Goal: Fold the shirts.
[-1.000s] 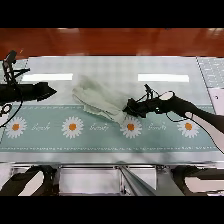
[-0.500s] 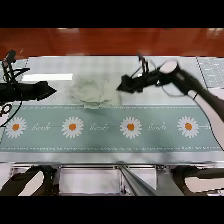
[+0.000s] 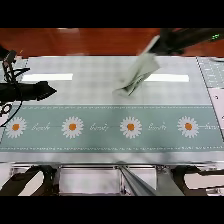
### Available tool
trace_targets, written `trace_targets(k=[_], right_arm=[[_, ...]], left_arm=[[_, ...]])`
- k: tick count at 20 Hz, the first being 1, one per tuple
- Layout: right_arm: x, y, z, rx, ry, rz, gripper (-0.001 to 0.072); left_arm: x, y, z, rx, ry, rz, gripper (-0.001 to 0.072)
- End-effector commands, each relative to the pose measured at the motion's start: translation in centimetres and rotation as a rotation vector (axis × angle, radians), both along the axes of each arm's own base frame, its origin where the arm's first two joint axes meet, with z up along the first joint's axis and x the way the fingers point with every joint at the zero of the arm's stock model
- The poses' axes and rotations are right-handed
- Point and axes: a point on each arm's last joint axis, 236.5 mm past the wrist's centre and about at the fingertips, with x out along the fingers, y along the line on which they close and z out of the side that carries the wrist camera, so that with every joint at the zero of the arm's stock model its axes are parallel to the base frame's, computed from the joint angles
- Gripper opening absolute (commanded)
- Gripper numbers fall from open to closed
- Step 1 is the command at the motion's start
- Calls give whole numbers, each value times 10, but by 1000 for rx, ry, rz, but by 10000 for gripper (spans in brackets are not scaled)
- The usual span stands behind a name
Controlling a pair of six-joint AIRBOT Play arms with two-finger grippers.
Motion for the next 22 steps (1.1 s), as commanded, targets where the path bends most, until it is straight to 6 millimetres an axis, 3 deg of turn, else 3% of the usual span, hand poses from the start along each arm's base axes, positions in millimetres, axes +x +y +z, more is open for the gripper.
trace_targets(k=[1,6,9,12,14,17,19,22], right_arm=[[-17,-82,32,-29,11,-136,17],[-58,-199,54,-25,42,-394,18],[-97,-250,61,-50,72,-525,18],[-137,-298,54,-110,127,-706,17],[-167,-321,38,-132,196,-818,17],[-228,-340,-5,-171,360,-961,17],[-281,-344,-43,-212,526,-1070,18],[-375,-345,-87,-356,829,-1234,19]], left_arm=[[-1,0,-1,0,3,-1,26],[0,0,-1,0,3,-2,26],[0,0,-1,0,2,-1,26],[0,0,0,0,0,1,26],[2,1,1,1,-9,7,26],[7,4,3,5,-30,22,26],[10,5,4,7,-40,29,26],[13,6,6,8,-51,38,26]])
